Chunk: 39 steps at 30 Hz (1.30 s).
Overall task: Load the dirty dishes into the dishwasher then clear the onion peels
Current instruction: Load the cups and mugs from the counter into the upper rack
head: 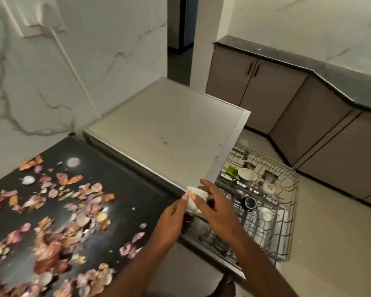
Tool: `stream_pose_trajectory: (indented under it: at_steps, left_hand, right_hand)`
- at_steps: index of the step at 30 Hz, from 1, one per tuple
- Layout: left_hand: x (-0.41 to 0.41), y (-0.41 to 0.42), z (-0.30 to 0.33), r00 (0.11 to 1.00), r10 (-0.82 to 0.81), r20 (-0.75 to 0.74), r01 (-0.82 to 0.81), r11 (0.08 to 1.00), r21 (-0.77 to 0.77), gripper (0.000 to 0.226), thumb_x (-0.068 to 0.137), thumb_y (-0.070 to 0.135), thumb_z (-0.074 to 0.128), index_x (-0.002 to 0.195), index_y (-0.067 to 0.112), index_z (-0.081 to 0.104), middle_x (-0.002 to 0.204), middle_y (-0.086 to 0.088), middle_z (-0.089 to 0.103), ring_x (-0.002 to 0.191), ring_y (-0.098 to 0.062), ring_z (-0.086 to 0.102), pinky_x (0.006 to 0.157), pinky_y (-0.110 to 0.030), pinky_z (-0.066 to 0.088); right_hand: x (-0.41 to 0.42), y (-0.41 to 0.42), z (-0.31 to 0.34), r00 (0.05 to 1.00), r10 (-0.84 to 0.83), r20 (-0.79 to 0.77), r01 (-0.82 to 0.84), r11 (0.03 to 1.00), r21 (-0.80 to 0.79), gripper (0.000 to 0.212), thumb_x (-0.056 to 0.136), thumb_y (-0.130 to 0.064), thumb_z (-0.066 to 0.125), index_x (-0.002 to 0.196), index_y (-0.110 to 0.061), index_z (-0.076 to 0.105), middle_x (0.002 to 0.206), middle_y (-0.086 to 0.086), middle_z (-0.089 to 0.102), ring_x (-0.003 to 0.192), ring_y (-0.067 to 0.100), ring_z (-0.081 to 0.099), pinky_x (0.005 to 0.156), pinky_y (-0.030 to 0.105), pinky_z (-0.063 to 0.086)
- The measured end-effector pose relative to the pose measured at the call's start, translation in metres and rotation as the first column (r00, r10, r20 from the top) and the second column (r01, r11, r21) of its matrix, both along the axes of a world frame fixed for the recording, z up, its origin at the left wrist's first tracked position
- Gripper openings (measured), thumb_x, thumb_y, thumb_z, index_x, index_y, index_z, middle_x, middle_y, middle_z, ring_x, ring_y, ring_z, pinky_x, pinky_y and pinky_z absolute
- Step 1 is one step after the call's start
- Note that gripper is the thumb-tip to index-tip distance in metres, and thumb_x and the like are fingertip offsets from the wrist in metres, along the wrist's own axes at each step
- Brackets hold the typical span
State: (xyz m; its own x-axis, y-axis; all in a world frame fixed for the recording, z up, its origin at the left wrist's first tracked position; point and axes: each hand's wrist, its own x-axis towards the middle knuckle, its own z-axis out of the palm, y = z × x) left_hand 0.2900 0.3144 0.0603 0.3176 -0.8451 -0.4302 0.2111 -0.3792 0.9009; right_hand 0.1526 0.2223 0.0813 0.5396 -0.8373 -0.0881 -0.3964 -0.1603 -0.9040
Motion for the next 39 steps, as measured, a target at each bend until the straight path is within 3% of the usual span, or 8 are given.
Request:
stream_pose_trajectory:
  at_steps: [6,17,23,26,29,33,36,39]
  left_hand:
    - [-0.058,-0.060,0.001,1.000,0.018,-0.024,-0.018,1.000,-0.003,0.032,0.109,0.040,0.048,0.129,0.027,0.069,0.114,-0.003,0.076,0.104,-0.019,0.075,0.092,-0.038,0.061]
    - [-0.141,-0.151,-0.017,0.988,-0.058,0.144,0.052,0.997,0.048,0.047,0.084,0.062,0.076,0.125,0.041,0.068,0.112,0.014,0.076,0.102,-0.006,0.073,0.091,-0.037,0.061]
    - [-0.154,-0.193,-0.030,0.993,-0.111,-0.025,0.114,0.982,0.148,0.049,0.083,0.046,0.082,0.119,0.014,0.069,0.110,-0.007,0.077,0.099,-0.022,0.076,0.089,-0.043,0.063]
    - [-0.159,-0.215,-0.036,0.967,-0.048,-0.252,0.087,0.985,0.147,0.039,0.096,0.030,0.072,0.122,0.002,0.066,0.115,-0.018,0.075,0.106,-0.031,0.075,0.095,-0.046,0.060]
    - [-0.165,-0.237,-0.046,0.906,0.061,-0.419,0.018,0.983,0.182,0.038,0.100,0.030,0.066,0.128,0.005,0.064,0.118,-0.020,0.075,0.109,-0.033,0.073,0.095,-0.043,0.061]
    - [-0.165,-0.255,-0.062,0.909,0.023,-0.417,0.100,0.957,0.271,0.043,0.098,0.037,0.067,0.130,0.009,0.063,0.114,-0.018,0.076,0.101,-0.028,0.076,0.084,-0.036,0.064]
    - [-0.159,-0.259,-0.076,0.920,-0.031,-0.390,0.173,0.927,0.333,0.041,0.100,0.039,0.063,0.130,0.012,0.062,0.113,-0.016,0.075,0.099,-0.025,0.075,0.080,-0.033,0.062]
    - [-0.147,-0.258,-0.093,0.963,-0.108,-0.247,0.210,0.874,0.438,0.037,0.103,0.040,0.060,0.127,0.013,0.063,0.113,-0.012,0.072,0.101,-0.025,0.073,0.087,-0.036,0.063]
  right_hand:
    - [-0.065,-0.060,-0.004,0.999,-0.007,0.033,0.006,0.999,0.037,0.072,0.089,-0.051,0.077,0.152,-0.037,0.045,0.129,-0.019,0.065,0.112,-0.001,0.066,0.092,0.031,0.061]
    - [-0.159,-0.158,-0.027,0.997,0.061,0.046,-0.067,0.987,0.143,0.086,0.082,-0.037,0.085,0.155,-0.038,0.040,0.129,-0.020,0.064,0.111,0.002,0.068,0.091,0.034,0.062]
    - [-0.185,-0.179,-0.042,0.998,0.024,0.064,-0.036,0.982,0.185,0.091,0.076,-0.042,0.088,0.154,-0.039,0.041,0.135,-0.015,0.061,0.118,0.003,0.064,0.095,0.030,0.059]
    - [-0.196,-0.189,-0.044,0.995,-0.028,0.099,0.007,0.977,0.214,0.073,0.083,-0.027,0.088,0.146,-0.033,0.050,0.131,-0.017,0.064,0.115,-0.001,0.065,0.092,0.020,0.056]
    - [-0.203,-0.204,-0.052,0.989,-0.120,0.081,0.083,0.927,0.366,0.067,0.089,-0.039,0.081,0.147,-0.031,0.051,0.133,-0.012,0.065,0.116,0.005,0.066,0.094,0.029,0.059]
    - [-0.198,-0.217,-0.067,0.956,-0.285,0.072,0.168,0.731,0.661,0.043,0.095,-0.032,0.075,0.135,-0.025,0.061,0.123,0.002,0.072,0.109,0.021,0.073,0.094,0.045,0.061]
    - [-0.184,-0.224,-0.091,0.962,-0.274,-0.004,0.209,0.722,0.660,0.041,0.091,-0.030,0.079,0.127,-0.021,0.063,0.122,0.009,0.072,0.105,0.024,0.074,0.091,0.049,0.062]
    - [-0.167,-0.230,-0.126,0.956,-0.252,-0.153,0.293,0.752,0.591,0.062,0.078,-0.042,0.088,0.128,-0.021,0.057,0.120,0.006,0.070,0.102,0.023,0.073,0.088,0.048,0.063]
